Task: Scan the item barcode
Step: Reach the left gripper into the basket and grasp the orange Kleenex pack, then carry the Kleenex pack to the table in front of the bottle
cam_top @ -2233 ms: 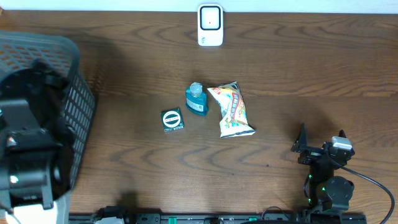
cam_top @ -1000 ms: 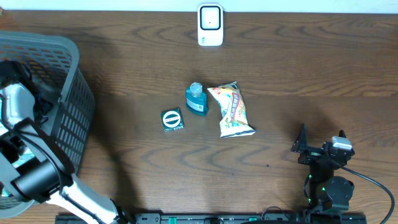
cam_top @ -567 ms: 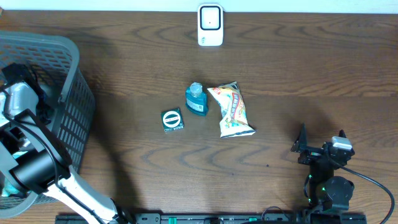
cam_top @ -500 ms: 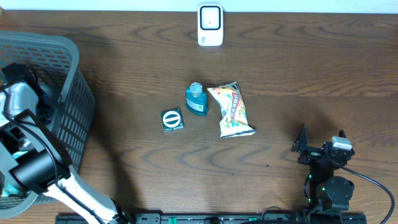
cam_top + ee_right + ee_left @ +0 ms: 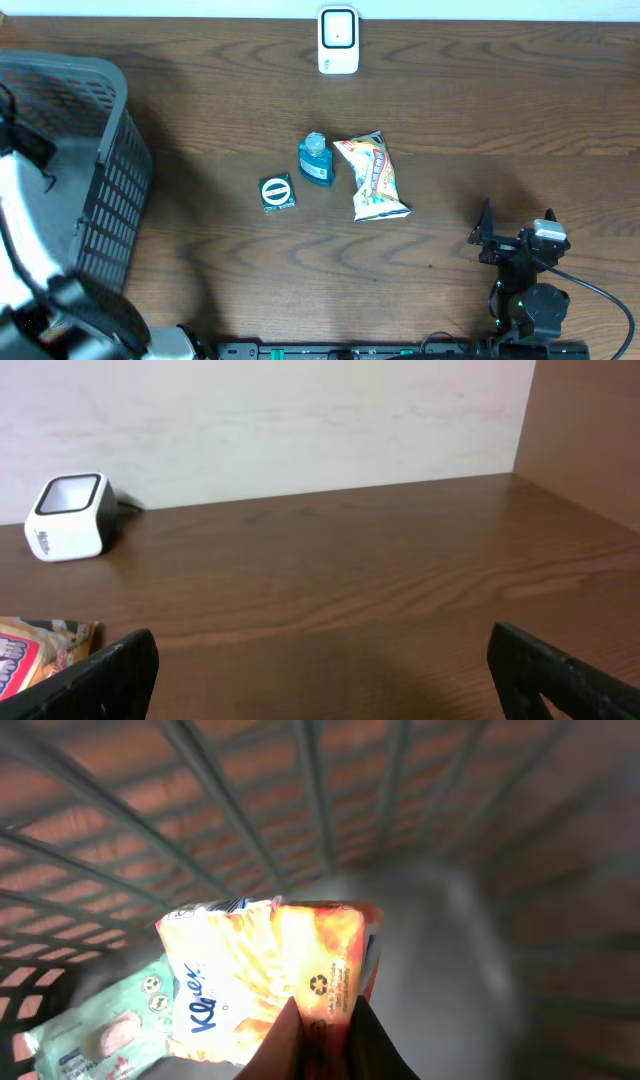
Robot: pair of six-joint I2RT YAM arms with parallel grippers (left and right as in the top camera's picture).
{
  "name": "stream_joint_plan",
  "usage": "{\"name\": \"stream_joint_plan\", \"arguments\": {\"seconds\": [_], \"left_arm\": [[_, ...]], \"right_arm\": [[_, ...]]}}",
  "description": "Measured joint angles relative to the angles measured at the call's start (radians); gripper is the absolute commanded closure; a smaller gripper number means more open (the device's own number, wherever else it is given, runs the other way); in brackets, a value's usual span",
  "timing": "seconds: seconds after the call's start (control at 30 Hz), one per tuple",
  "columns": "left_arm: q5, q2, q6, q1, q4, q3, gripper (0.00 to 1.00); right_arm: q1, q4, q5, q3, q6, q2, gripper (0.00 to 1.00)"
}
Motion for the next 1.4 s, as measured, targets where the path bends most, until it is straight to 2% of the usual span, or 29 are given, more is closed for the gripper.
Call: {"name": "stream_joint_plan", "arguments": {"seconds": [0.2, 0.33, 0.4, 0.47, 0.6, 0.73, 0.83, 1.0, 1.2, 1.4], "left_arm": [[0.231, -0.233, -0.018, -0.014, 0.085, -0.004, 0.93], [0.431, -0.441, -0.018, -0.100, 0.153, -0.003, 0.93], [0.523, -0.537, -0.018, -0.184, 0.162, -0.003, 0.93], [0.636, -0.632, 0.000, -0.336, 0.139, -0.003, 0.93], [0.690, -0.682, 0.057, -0.620, 0.006, -0.003, 0.93], [0.689, -0.645, 0.071, -0.887, -0.084, -0.069, 0.93], [0.655, -0.584, 0.058, -1.058, -0.096, -0.147, 0.93], [0.481, -0.452, -0.005, -1.308, -0.095, -0.271, 0.93], [0.256, -0.261, -0.077, -1.452, -0.011, -0.362, 0.93], [0.178, -0.023, -0.122, -1.489, 0.138, -0.379, 0.93]], "right_arm": [[0.000, 0.000, 0.000, 0.000, 0.000, 0.000, 0.01], [0.000, 0.000, 0.000, 0.000, 0.000, 0.000, 0.01], [0.000, 0.000, 0.000, 0.000, 0.000, 0.000, 0.01], [0.000, 0.000, 0.000, 0.000, 0.000, 0.000, 0.01], [0.000, 0.000, 0.000, 0.000, 0.000, 0.000, 0.01], [0.000, 0.000, 0.000, 0.000, 0.000, 0.000, 0.01], [0.000, 0.000, 0.000, 0.000, 0.000, 0.000, 0.01], [0.000, 0.000, 0.000, 0.000, 0.000, 0.000, 0.01], [0.000, 0.000, 0.000, 0.000, 0.000, 0.000, 0.01], [0.000, 0.000, 0.000, 0.000, 0.000, 0.000, 0.01]]}}
